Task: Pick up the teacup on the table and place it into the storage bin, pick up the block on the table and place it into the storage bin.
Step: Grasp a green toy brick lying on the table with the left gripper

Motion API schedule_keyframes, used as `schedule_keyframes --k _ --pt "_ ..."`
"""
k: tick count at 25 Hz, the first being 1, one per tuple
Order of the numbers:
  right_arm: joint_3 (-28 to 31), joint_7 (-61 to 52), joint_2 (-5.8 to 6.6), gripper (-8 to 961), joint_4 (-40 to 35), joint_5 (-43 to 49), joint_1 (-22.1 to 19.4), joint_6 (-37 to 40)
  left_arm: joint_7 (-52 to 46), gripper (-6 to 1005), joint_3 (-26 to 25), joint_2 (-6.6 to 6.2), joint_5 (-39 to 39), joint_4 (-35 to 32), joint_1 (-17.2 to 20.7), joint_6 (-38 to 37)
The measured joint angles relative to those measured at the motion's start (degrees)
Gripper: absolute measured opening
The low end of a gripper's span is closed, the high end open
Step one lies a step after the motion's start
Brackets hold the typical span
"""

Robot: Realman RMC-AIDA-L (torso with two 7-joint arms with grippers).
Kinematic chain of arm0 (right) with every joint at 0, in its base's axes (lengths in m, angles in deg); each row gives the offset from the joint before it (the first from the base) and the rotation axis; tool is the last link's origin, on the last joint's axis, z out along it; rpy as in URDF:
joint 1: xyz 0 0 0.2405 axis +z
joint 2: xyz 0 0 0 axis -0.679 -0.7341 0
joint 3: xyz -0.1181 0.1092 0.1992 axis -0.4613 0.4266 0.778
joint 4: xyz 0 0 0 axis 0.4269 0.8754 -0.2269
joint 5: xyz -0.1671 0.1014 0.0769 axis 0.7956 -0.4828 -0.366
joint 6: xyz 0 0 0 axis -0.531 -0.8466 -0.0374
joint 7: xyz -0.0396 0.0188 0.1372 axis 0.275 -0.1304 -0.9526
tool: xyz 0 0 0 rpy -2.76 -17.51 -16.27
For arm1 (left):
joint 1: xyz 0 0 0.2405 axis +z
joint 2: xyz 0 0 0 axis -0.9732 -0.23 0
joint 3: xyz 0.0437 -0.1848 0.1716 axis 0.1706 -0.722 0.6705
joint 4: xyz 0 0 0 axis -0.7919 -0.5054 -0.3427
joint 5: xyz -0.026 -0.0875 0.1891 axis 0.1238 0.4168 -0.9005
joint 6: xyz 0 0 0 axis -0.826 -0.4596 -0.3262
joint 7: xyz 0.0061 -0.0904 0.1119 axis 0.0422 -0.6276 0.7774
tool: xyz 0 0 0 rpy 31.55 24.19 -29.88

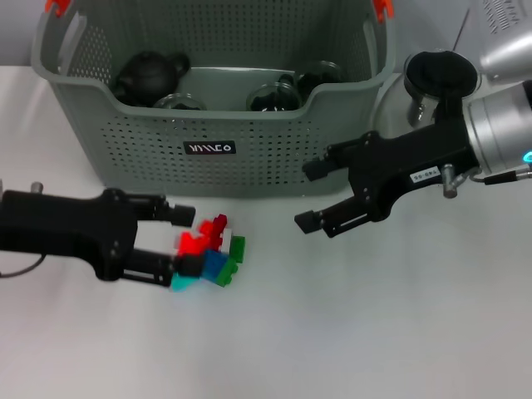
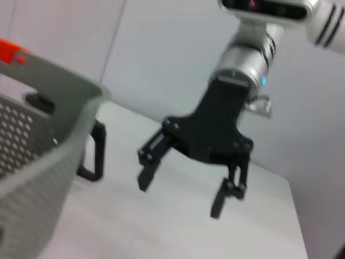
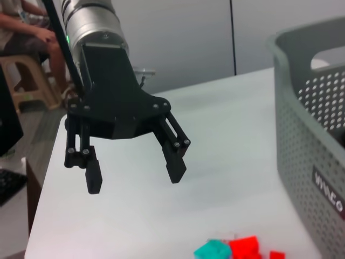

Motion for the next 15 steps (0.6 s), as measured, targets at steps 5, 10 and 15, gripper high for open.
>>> schedule_keyframes --k 5,10,15 --pt "-1.0 -0.3 -0.88 881 0.0 2.1 0.5 -0.1 6.0 828 1.3 0.51 -3.3 2.6 0.5 -0.1" --pt "-3.1 -1.6 -1.40 881 -0.3 4.8 1.2 -0.6 8.4 828 2.9 0.95 -3.8 4.5 1.1 0.4" --pt "-5.3 -5.0 -2.16 882 -0.5 10.9 4.4 -1.6 10.9 828 2.4 1.47 -3.4 4.5 2.3 1.2"
